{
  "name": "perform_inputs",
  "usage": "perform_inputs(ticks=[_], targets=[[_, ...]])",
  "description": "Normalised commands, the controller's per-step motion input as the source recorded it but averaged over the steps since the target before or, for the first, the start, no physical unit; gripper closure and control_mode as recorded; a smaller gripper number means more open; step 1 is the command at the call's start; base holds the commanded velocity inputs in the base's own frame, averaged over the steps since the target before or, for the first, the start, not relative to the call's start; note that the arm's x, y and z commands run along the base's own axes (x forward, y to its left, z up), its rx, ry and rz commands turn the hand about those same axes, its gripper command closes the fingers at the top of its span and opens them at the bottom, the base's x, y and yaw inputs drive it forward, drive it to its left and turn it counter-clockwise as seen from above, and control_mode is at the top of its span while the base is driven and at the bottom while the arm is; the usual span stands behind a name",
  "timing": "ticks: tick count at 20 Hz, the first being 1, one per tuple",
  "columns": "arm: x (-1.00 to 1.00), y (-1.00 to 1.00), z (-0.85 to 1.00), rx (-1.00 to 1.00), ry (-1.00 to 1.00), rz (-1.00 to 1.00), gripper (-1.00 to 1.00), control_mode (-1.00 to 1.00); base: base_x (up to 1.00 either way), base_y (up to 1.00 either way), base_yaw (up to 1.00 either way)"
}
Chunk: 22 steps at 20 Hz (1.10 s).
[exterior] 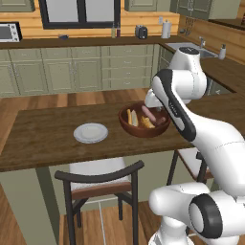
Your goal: Place one bun and one sausage from the bowl on each plate.
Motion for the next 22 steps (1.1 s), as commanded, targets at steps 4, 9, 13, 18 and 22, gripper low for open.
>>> perform_inputs(ticks=[4,9,13,18,22], targets=[[0.0,0.03,0.0,-0.02,0.0,0.0,-1.0,-1.0,0.0,0.0,0.0],[0.0,0.0,0.0,0.0,0.0,0.0,-1.0,-1.0,0.0,0.0,0.0],[0.0,-0.05,-0.02,0.06,0.06,0.0,-1.0,-1.0,0.0,0.0,0.0],[0.11,-0.58,-0.06,0.11,-0.03,-0.02,-1.0,-1.0,0.0,0.0,0.0],[0.19,-0.62,-0.22,-0.03,0.0,-0.02,-1.0,-1.0,0.0,0.0,0.0]])
